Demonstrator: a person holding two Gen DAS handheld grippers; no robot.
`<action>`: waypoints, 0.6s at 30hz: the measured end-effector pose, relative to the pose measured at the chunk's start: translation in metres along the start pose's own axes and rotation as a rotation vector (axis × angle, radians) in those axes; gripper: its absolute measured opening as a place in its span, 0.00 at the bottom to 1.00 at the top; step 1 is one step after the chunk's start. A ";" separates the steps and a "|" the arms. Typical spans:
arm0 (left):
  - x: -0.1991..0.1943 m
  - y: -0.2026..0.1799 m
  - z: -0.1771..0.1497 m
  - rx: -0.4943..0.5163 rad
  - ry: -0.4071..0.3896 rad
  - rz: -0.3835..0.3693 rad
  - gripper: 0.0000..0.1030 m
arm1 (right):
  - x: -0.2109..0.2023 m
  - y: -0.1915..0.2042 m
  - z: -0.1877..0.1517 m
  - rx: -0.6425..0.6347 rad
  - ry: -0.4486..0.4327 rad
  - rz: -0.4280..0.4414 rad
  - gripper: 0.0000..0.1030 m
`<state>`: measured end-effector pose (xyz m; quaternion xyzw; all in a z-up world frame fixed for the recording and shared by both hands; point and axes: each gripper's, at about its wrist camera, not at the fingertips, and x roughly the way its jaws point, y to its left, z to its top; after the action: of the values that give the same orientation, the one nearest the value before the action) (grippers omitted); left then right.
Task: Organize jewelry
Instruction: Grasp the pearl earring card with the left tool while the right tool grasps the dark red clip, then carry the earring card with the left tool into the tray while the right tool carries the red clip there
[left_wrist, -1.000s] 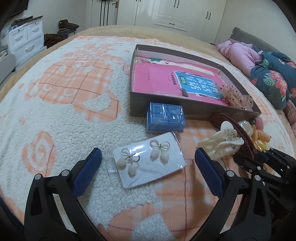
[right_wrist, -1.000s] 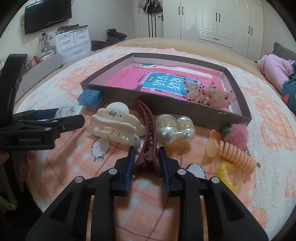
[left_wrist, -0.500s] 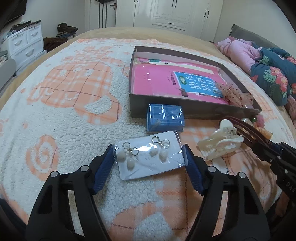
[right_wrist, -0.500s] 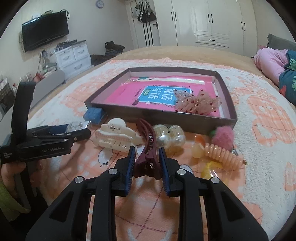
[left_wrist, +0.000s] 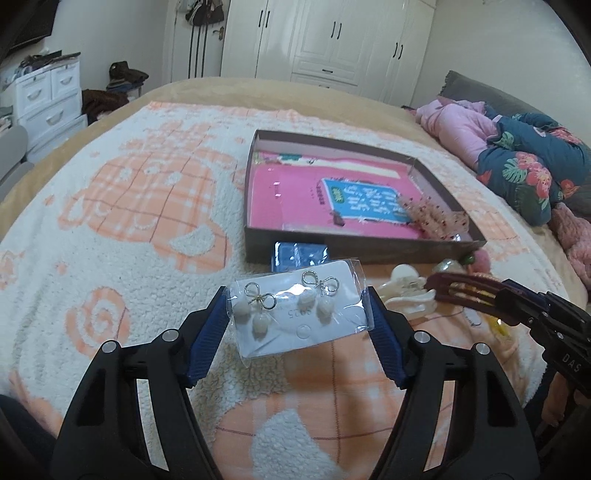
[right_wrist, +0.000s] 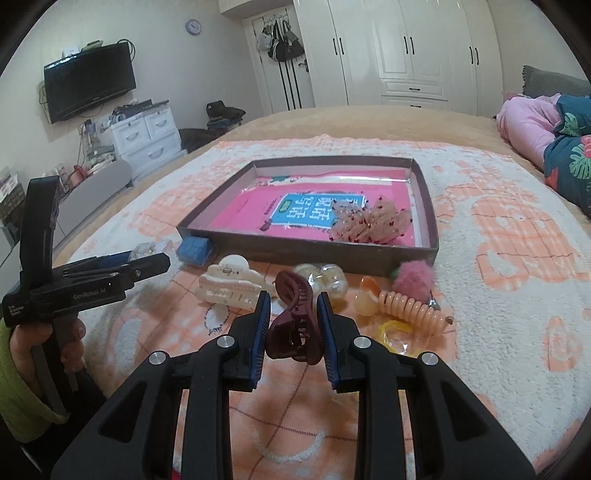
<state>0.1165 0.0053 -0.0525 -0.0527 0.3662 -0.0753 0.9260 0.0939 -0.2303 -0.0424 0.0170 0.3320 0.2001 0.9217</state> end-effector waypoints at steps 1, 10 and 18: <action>-0.002 -0.001 0.001 0.001 -0.006 -0.001 0.61 | -0.002 0.000 0.000 -0.001 -0.006 0.000 0.24; -0.008 -0.011 0.004 0.018 -0.024 -0.020 0.61 | -0.015 -0.009 0.007 0.008 -0.035 -0.021 0.24; -0.011 -0.013 0.008 0.019 -0.037 -0.035 0.61 | -0.022 -0.013 0.021 0.023 -0.063 -0.013 0.24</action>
<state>0.1130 -0.0050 -0.0373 -0.0516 0.3472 -0.0941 0.9316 0.0961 -0.2487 -0.0143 0.0316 0.3050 0.1897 0.9328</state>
